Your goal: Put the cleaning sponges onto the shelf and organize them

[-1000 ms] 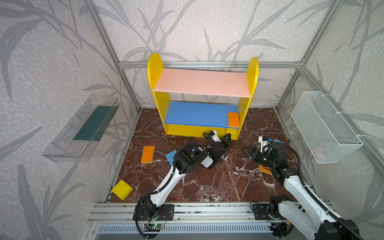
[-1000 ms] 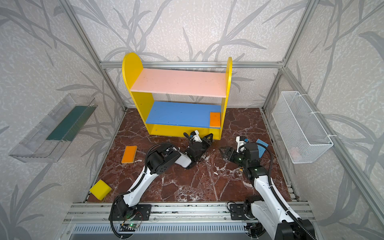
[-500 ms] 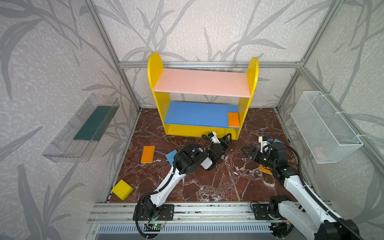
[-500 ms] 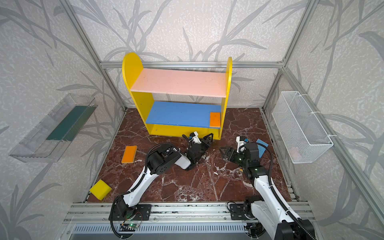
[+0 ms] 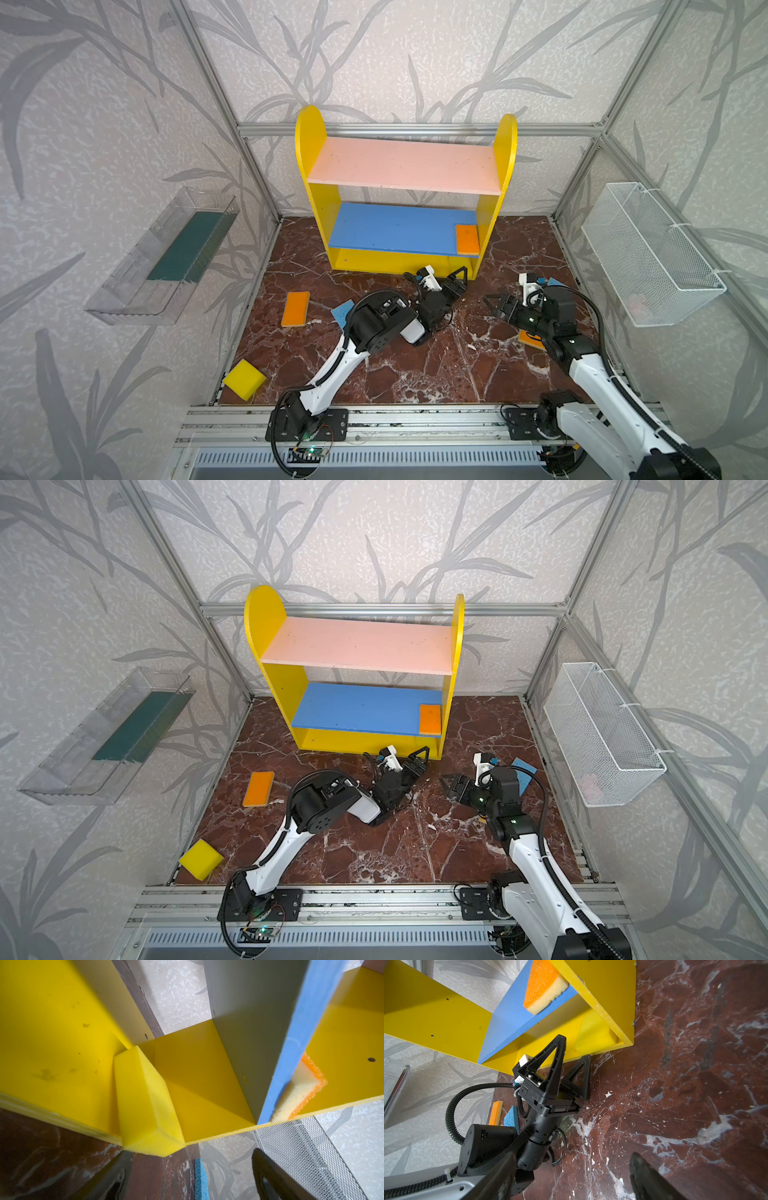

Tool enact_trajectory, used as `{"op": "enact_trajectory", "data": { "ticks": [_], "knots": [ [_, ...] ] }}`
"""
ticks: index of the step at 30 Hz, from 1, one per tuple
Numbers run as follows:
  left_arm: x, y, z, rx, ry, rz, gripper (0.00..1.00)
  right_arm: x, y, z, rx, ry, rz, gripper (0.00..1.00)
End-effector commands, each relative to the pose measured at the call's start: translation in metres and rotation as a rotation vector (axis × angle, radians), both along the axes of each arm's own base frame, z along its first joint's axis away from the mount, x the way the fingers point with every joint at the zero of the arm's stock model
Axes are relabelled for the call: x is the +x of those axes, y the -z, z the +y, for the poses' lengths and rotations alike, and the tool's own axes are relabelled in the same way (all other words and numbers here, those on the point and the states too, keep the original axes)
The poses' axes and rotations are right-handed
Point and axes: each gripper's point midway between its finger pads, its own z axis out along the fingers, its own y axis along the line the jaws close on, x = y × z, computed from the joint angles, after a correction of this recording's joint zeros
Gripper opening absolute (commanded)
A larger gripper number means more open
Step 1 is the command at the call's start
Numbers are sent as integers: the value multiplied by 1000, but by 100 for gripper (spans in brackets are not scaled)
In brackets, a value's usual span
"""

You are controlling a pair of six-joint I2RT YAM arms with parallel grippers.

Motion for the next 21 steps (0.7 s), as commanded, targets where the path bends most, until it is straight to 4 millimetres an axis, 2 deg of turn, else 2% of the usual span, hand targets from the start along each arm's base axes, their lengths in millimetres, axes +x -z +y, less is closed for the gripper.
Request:
{"op": "enact_trajectory", "data": {
  "ticks": [1,2,4,5,16,21],
  "knots": [
    [-14,52,8,152,-1,152,93,4,-8,-3,-10,14,-21,80],
    [-16,52,11,162,-10,158,94,6,-5,-3,-7,18,-19,68],
    [-19,52,14,178,-23,179,95,9,3,-3,25,40,7,18],
    [-19,54,15,184,-26,193,95,12,7,-2,44,50,19,0],
    [-14,62,12,158,-2,242,96,63,44,31,260,-30,149,0],
    [-7,63,8,157,34,268,96,80,59,53,334,-103,187,0]
  ]
}}
